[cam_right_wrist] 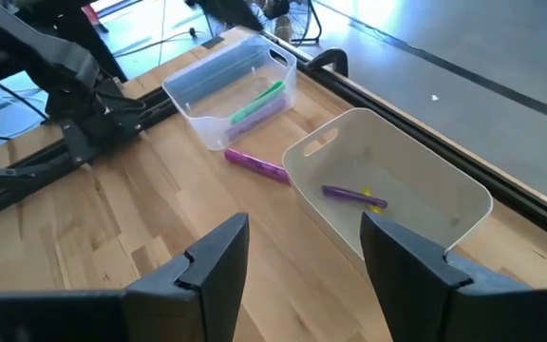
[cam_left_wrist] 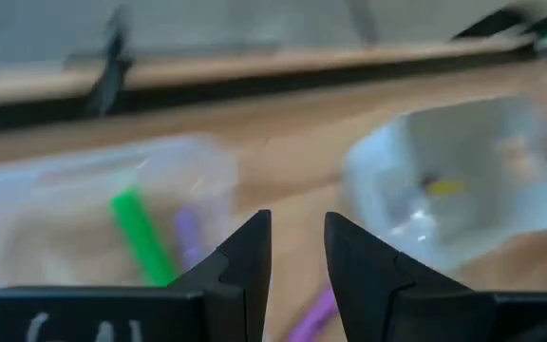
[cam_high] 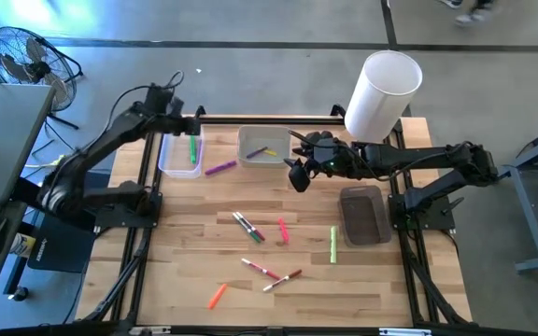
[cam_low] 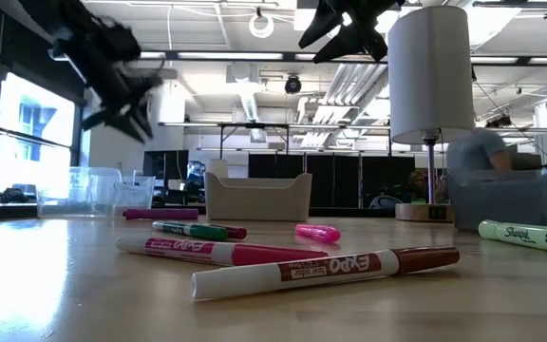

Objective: Pick & Place Markers
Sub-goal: Put the brown marker into the black bin

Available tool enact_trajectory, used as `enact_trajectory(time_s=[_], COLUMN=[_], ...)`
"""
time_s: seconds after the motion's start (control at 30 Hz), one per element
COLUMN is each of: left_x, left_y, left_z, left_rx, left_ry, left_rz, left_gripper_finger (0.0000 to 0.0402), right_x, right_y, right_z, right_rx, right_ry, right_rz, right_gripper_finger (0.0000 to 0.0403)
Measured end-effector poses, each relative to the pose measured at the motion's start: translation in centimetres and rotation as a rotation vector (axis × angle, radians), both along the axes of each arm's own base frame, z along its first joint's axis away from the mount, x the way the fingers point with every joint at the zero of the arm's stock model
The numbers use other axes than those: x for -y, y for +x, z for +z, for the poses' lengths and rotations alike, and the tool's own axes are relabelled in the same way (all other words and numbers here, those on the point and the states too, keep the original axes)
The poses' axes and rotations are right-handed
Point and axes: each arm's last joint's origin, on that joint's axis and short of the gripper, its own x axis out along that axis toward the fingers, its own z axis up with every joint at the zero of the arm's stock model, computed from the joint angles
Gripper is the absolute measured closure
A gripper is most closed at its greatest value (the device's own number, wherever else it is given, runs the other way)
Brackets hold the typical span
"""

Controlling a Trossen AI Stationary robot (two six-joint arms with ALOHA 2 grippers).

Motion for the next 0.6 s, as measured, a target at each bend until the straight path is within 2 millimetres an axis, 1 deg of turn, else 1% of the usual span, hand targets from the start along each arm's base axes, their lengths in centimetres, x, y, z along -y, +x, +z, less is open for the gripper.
enact_trajectory(time_s=[0.07, 0.17, 0.23, 0.3, 0.4, 0.43, 0.5, 0.6], left_x=[1.7, 4.9, 7.0, 8.9, 11.4, 12.2, 13.8, 16.0], left_y=[0.1, 0.1, 0.3, 0.9, 2.1, 2.5, 3.4, 5.1], left_z=[1.9, 4.3, 5.5, 6.0, 6.2, 6.0, 5.3, 3.6], left_rx=[0.066, 0.146, 0.198, 0.238, 0.243, 0.231, 0.205, 0.138], left_ry=[0.092, 0.225, 0.288, 0.315, 0.333, 0.338, 0.337, 0.320], left_rz=[-0.022, -0.070, -0.128, -0.211, -0.319, -0.345, -0.397, -0.483], left_gripper_finger=[0.0302, 0.0306, 0.0319, 0.0342, 0.0388, 0.0394, 0.0391, 0.0398], right_x=[0.0, -0.1, -0.1, -0.1, -0.1, -0.1, -0.1, -0.1], right_y=[0.0, 0.0, 0.0, 0.0, 0.0, 0.0, 0.0, 0.0], right_z=[0.0, -0.1, -0.1, -0.1, -0.1, -0.1, -0.1, -0.1], right_rx=[-0.003, -0.018, -0.040, -0.052, -0.067, -0.073, -0.087, -0.114], right_ry=[0.002, -0.011, -0.039, -0.061, -0.087, -0.099, -0.126, -0.177], right_rz=[0.009, 0.031, 0.052, 0.075, 0.102, 0.109, 0.125, 0.158], right_gripper_finger=[0.0210, 0.0210, 0.0210, 0.0210, 0.0210, 0.0210, 0.0210, 0.0211])
